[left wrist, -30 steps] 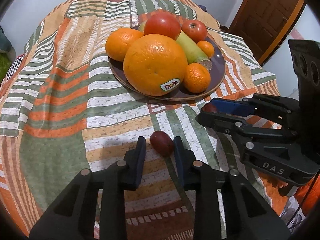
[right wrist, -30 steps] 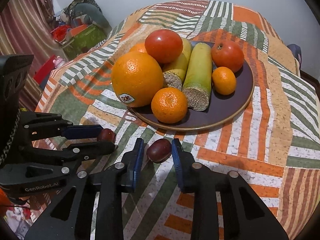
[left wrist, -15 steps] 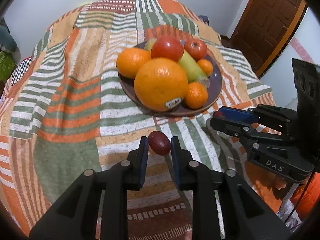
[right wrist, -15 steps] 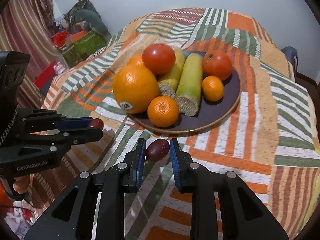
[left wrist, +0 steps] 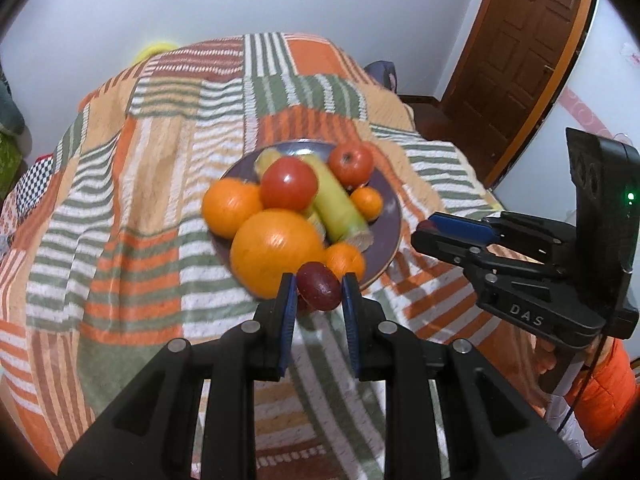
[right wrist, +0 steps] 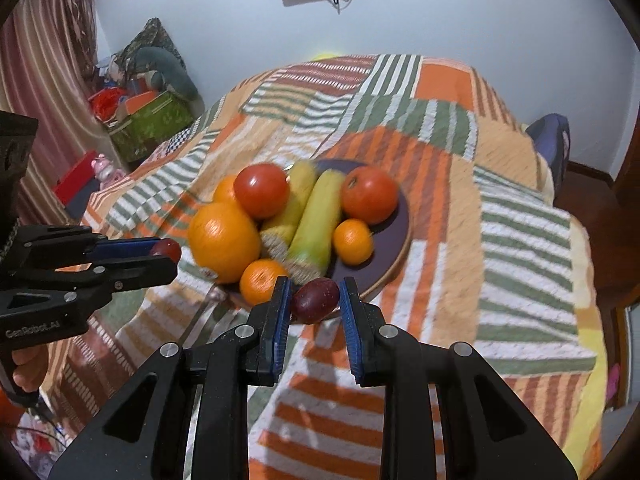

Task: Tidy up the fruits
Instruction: 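Carry the plum onto the plate with the right tool while the left tool carries its plum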

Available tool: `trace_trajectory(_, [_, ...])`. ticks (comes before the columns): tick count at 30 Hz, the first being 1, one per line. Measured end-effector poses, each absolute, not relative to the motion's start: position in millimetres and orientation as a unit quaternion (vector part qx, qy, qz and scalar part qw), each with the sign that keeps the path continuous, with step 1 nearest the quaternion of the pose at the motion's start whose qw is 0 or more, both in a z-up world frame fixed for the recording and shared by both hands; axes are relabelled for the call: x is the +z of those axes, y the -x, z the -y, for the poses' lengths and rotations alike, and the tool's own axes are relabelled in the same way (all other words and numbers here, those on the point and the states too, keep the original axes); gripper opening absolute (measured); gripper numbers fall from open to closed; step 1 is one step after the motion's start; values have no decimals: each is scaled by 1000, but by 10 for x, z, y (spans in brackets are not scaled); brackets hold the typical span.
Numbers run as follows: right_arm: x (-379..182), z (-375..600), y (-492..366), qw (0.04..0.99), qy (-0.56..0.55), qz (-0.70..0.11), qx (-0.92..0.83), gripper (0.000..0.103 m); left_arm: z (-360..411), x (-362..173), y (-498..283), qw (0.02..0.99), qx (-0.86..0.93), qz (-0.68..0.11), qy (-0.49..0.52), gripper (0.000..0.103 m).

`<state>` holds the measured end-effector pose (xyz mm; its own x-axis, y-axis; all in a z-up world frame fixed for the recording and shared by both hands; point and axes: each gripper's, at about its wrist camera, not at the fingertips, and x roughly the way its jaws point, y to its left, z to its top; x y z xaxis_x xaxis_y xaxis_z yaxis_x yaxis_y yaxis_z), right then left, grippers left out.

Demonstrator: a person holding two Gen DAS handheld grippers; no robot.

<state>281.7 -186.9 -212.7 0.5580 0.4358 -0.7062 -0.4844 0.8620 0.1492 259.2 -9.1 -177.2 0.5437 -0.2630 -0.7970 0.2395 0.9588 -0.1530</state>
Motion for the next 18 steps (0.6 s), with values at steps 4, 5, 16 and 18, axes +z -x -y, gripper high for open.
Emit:
trace_trajectory(4, [-2061, 1905, -2853, 888, 35, -379, 257, 23, 173, -1736, -2664, 882, -149, -448, 9, 22])
trace_trajectory(5, [-2048, 1910, -2866, 889, 35, -376, 257, 23, 192, -1732, -2691, 882, -148, -446, 8, 22])
trace_trajectory(16, [-2153, 1839, -3006, 886, 49, -380, 261, 23, 379, -1774, -2942, 884, -151, -443, 3, 22])
trace_trajectory(18, [-2204, 1825, -3034, 884, 50, -385, 259, 23, 431, -1822, -2980, 883, -152, -444, -4, 22])
